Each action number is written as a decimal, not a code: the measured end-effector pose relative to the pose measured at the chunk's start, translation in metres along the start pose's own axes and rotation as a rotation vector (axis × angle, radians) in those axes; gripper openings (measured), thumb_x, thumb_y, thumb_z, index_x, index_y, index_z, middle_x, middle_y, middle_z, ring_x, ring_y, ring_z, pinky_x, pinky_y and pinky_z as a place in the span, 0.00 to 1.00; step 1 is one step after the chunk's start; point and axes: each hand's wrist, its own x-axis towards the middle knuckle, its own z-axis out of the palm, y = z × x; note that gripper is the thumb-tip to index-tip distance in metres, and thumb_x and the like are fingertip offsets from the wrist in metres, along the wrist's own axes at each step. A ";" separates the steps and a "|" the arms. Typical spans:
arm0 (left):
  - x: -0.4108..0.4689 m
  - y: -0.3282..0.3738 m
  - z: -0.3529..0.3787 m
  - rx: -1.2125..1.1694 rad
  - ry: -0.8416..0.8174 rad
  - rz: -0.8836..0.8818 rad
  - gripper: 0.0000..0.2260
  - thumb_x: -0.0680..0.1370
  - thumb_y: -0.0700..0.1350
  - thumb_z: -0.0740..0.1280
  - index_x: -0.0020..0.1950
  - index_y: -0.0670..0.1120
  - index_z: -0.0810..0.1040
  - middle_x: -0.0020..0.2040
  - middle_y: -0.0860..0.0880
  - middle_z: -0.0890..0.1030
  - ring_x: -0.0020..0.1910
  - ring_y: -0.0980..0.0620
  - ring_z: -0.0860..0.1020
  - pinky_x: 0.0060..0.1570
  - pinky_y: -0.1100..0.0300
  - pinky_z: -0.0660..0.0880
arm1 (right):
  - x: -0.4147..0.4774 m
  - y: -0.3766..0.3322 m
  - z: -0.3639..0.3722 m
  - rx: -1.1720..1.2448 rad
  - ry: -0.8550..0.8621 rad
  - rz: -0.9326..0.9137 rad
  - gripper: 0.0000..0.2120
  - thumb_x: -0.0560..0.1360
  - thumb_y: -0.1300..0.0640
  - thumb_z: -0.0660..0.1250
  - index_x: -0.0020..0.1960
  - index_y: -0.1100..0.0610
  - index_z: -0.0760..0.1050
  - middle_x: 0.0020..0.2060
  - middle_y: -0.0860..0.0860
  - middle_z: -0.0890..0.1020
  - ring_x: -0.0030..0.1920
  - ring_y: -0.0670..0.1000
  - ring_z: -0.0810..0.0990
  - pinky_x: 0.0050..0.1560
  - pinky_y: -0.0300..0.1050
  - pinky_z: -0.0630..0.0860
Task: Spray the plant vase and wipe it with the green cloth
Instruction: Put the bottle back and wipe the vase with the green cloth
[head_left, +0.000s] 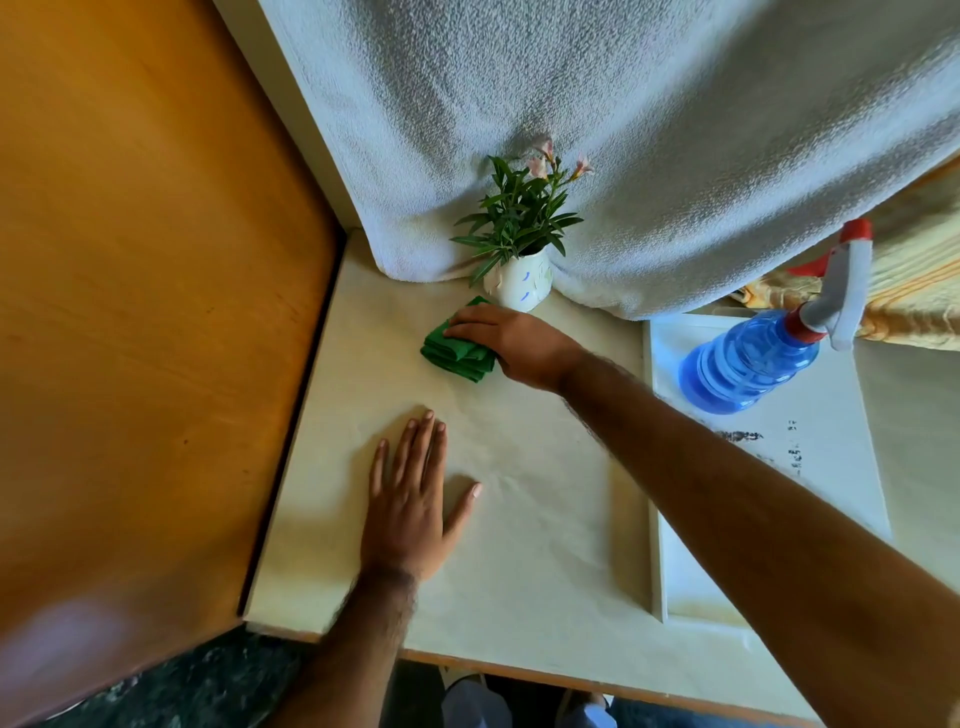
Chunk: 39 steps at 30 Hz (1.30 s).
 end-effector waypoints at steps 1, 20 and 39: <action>0.000 0.000 0.000 0.000 -0.001 -0.001 0.39 0.82 0.69 0.49 0.86 0.46 0.52 0.86 0.45 0.56 0.85 0.44 0.56 0.81 0.38 0.60 | -0.004 -0.003 0.001 -0.016 0.042 -0.049 0.32 0.68 0.81 0.61 0.70 0.65 0.74 0.69 0.65 0.75 0.70 0.64 0.72 0.73 0.55 0.67; -0.001 0.003 -0.003 0.008 -0.010 0.016 0.38 0.83 0.68 0.49 0.85 0.44 0.53 0.86 0.44 0.56 0.85 0.43 0.57 0.81 0.37 0.61 | -0.056 0.031 0.001 -0.144 0.245 -0.075 0.16 0.77 0.72 0.68 0.64 0.66 0.79 0.64 0.65 0.79 0.66 0.66 0.77 0.68 0.63 0.73; 0.000 0.003 -0.005 0.014 -0.011 0.011 0.39 0.83 0.69 0.48 0.85 0.44 0.54 0.86 0.43 0.56 0.85 0.43 0.57 0.80 0.37 0.63 | -0.046 0.028 -0.023 -0.145 0.301 -0.079 0.16 0.78 0.73 0.64 0.65 0.66 0.78 0.66 0.65 0.78 0.69 0.66 0.74 0.69 0.65 0.71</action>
